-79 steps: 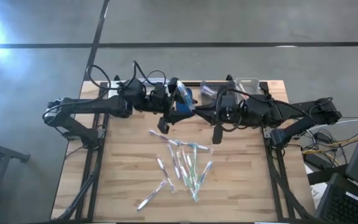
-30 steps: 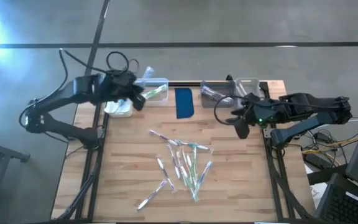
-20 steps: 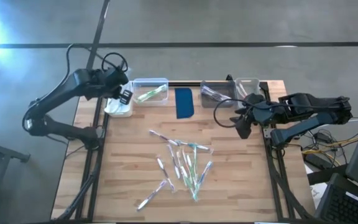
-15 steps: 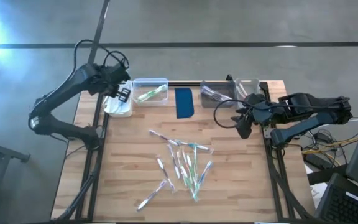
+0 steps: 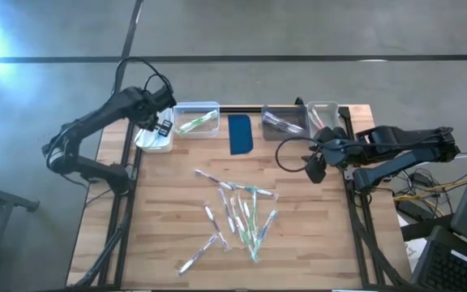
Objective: Pick & Place Toothbrushes
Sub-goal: Put the middle blue toothbrush into the white bin
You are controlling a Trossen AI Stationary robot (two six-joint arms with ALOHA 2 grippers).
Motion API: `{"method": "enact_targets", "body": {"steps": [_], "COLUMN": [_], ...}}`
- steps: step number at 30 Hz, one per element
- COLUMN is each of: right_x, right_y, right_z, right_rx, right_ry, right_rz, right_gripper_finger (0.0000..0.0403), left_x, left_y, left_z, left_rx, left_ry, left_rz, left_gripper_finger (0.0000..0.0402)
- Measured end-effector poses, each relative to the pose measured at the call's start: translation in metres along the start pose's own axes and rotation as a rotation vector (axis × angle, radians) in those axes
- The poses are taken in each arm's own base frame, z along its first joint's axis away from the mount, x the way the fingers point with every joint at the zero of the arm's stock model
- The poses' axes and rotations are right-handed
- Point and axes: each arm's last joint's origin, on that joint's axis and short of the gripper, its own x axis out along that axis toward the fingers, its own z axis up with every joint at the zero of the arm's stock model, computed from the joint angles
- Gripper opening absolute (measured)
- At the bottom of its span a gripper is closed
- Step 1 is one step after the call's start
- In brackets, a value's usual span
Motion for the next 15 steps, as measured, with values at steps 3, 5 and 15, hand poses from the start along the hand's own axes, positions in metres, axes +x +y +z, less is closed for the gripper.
{"method": "enact_targets", "body": {"steps": [3,5,15], "right_x": [0.004,0.006,0.009], "right_y": [0.0,-0.001,0.0], "right_z": [-0.003,-0.004,-0.007], "right_rx": [0.01,0.018,0.047], "right_ry": [0.009,0.016,0.022], "right_rz": [-0.009,-0.016,-0.021], "right_gripper_finger": [0.021,0.0212,0.0198], "left_x": [0.014,0.023,0.043], "left_y": [-0.001,-0.002,-0.008], "left_z": [-0.002,-0.003,0.004], "left_rx": [-0.004,0.002,0.008], "left_ry": [0.022,0.026,0.013], "left_rz": [0.013,0.016,-0.022], "left_gripper_finger": [0.0029,0.0029,0.0028]}}
